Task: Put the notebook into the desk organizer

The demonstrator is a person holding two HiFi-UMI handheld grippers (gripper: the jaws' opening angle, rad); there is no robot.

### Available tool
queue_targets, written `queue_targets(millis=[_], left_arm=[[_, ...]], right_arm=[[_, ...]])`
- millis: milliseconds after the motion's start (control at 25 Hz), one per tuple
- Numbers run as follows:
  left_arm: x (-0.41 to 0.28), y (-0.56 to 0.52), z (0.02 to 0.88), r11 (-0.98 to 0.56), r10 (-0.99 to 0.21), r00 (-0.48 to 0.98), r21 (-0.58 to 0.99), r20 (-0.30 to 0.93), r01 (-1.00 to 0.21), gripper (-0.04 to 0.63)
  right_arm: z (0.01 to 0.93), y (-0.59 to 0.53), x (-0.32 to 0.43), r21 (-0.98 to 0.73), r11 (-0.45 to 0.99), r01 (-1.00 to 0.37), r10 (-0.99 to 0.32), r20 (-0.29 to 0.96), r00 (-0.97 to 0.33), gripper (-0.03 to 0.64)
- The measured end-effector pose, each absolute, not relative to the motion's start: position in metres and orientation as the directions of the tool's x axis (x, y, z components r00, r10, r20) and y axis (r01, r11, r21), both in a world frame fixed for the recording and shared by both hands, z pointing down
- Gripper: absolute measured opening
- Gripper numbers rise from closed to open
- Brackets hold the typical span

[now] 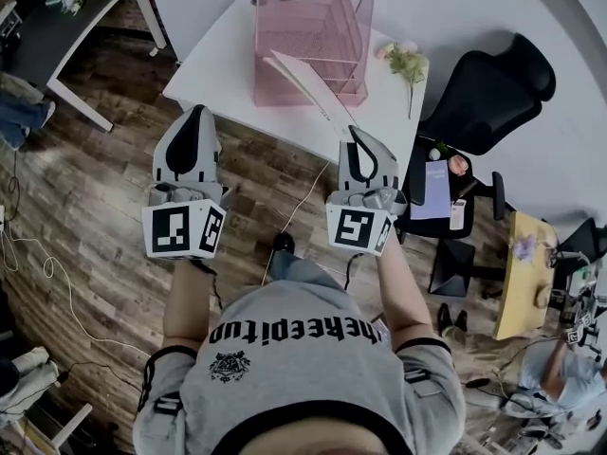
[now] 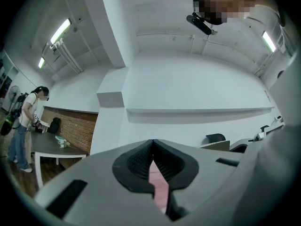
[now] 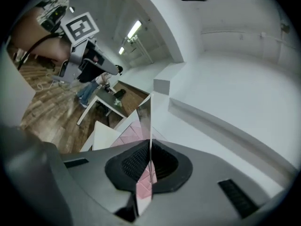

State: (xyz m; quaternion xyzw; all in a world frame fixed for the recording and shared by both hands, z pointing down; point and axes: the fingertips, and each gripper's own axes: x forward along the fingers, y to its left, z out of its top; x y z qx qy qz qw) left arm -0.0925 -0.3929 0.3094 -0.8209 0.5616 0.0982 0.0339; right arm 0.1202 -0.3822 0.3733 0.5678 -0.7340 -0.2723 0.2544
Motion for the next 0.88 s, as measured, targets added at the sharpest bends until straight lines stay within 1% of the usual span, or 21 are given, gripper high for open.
queue_targets(millis=[280,600,880], left_arm=[[-0.098,-0.4,0.319,-0.344,-0.928,0.33,0.058,-0.171,-0.937,0.005],[-0.102,-0.402,0.327,-0.323,-0.938,0.312,0.056,-0.151,-0.945,0.005],[-0.104,-0.4,0.33,-0.306,-0.945,0.296,0.053,-0.139,-0.951,0.005]], right_arm=[[0.409,-0.399,0.121,0.815,0.208,-0.542,-0.972,0.109,-0.21,0.009],[0.439,-0.431,0.138,0.915,0.16,-0.37,-0.986,0.128,-0.11,0.009],[0.457,-0.451,0.143,0.944,0.162,-0.286,-0.987,0.15,-0.064,0.009]])
